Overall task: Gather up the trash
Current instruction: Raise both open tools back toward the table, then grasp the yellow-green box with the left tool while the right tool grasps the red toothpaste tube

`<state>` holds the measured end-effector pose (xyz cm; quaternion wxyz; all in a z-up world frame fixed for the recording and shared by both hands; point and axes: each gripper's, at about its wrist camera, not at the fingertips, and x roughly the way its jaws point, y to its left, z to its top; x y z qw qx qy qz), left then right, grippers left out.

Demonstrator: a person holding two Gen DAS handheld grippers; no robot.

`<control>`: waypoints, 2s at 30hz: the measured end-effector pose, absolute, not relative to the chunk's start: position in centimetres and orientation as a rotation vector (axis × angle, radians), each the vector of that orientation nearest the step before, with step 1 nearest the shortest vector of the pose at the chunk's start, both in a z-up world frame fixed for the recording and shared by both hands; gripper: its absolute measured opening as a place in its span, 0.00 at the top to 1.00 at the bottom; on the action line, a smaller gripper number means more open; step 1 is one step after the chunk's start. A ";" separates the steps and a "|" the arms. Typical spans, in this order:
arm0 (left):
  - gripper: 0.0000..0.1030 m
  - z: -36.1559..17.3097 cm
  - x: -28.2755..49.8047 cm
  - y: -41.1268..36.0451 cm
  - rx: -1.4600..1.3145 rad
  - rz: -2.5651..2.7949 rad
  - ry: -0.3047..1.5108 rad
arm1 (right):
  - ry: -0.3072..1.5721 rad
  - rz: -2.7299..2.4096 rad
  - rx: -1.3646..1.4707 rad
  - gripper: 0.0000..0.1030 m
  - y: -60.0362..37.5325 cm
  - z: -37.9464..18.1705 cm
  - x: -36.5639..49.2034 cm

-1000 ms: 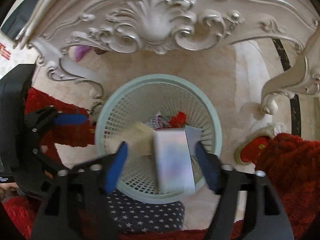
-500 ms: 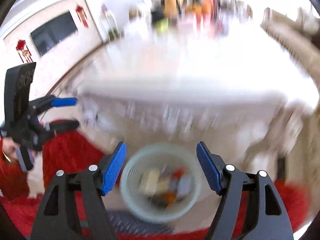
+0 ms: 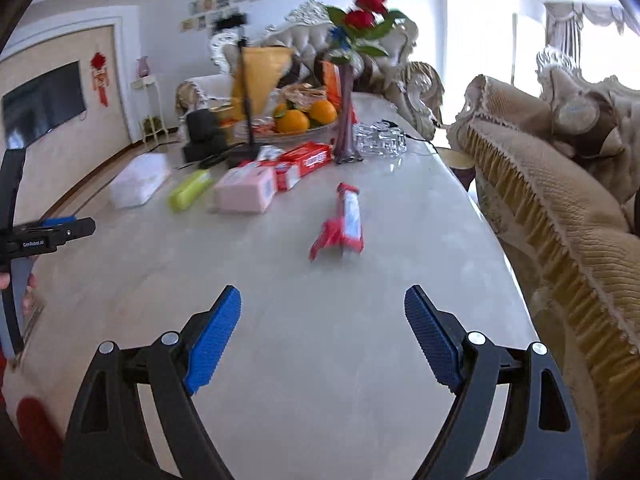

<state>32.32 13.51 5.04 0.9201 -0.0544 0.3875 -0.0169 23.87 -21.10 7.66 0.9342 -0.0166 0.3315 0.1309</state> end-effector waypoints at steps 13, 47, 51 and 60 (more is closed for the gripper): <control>0.09 -0.9 48.3 13.9 -0.059 0.104 0.943 | 0.814 0.227 -0.107 0.22 -18.9 5.2 38.1; 0.72 1.8 45.1 13.2 -0.008 0.069 0.878 | 0.875 0.245 -0.054 0.78 -18.4 4.7 38.4; 0.72 3.7 40.1 12.8 0.003 0.030 0.876 | 0.845 0.288 -0.010 0.78 -18.4 6.5 35.4; 0.72 5.2 24.4 10.3 0.038 -0.052 0.837 | 0.744 0.447 -0.006 0.78 -18.5 8.9 21.5</control>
